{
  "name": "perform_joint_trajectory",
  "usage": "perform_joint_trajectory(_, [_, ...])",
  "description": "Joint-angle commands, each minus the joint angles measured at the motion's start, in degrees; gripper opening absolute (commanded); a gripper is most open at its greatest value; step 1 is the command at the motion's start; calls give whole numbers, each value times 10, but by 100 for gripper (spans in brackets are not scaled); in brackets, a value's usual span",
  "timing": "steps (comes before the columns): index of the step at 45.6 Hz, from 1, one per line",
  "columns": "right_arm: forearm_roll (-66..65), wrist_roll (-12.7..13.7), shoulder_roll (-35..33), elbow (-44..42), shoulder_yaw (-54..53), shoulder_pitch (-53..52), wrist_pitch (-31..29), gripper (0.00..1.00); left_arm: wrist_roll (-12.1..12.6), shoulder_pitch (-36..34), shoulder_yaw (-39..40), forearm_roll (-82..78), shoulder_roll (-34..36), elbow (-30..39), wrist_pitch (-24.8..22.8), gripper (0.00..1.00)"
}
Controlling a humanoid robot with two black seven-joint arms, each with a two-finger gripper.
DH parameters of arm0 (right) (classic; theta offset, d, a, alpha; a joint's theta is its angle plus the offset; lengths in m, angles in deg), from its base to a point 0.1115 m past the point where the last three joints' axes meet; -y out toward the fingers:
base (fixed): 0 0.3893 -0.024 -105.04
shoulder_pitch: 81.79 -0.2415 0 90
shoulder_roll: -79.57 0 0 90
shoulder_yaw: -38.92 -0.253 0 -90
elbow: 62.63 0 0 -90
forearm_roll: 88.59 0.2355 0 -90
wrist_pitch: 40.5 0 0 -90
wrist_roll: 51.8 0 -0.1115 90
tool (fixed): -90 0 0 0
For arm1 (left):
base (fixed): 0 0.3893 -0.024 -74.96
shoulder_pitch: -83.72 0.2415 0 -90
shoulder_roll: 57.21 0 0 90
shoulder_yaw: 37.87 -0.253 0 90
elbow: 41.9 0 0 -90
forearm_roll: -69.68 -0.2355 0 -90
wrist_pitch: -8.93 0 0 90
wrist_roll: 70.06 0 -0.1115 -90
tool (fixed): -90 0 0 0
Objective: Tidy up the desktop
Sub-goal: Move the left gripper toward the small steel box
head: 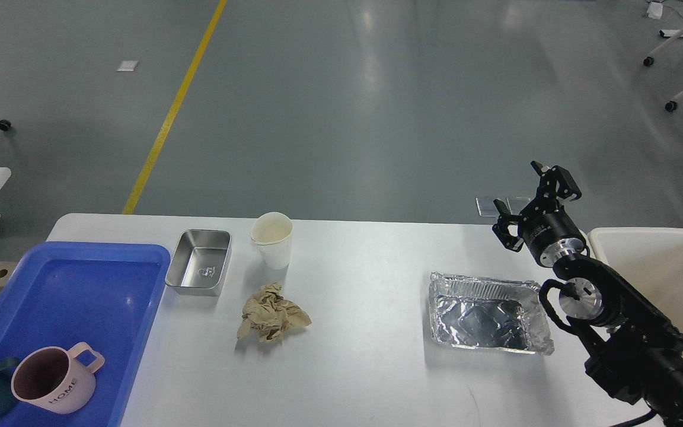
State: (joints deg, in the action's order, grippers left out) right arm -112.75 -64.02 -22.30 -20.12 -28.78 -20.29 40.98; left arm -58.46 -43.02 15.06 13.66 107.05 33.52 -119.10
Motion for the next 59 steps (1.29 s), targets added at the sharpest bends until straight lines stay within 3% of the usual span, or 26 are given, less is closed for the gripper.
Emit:
perform_joint_trajectory(1, [0,0,0,-1,0,2,0,100,9,-2,-51,-66,-82,-21,82,77])
perform_joint_trajectory(10, [0,0,-2,-1,1,2,0,100,48,0,-83,-115,-198,-58,134,77])
perform_joint_trajectory(17, [-1,0,-1,-2,2,2,0,100,48,0,-106,-119,-267,-108,170,77])
perform_joint_trajectory(23, [-13,0,0,-4,2,2,0,100,35,-1,-121,-145,-314,-156,190,78])
perform_joint_trajectory(34, [-16,0,-1,-4,2,5,0,100,-21,-1,-135,-203,-386,-226,221,78])
perform_joint_trajectory(39, [-16,0,-1,-5,2,4,0,100,-22,-1,-138,-199,-412,-258,248,78])
perform_joint_trajectory(49, [-16,0,1,-17,2,2,0,100,-33,-1,-171,-195,-458,-309,256,76])
perform_joint_trajectory(59, [-16,0,1,-18,2,2,-1,100,-47,-2,-195,-192,-498,-345,305,74])
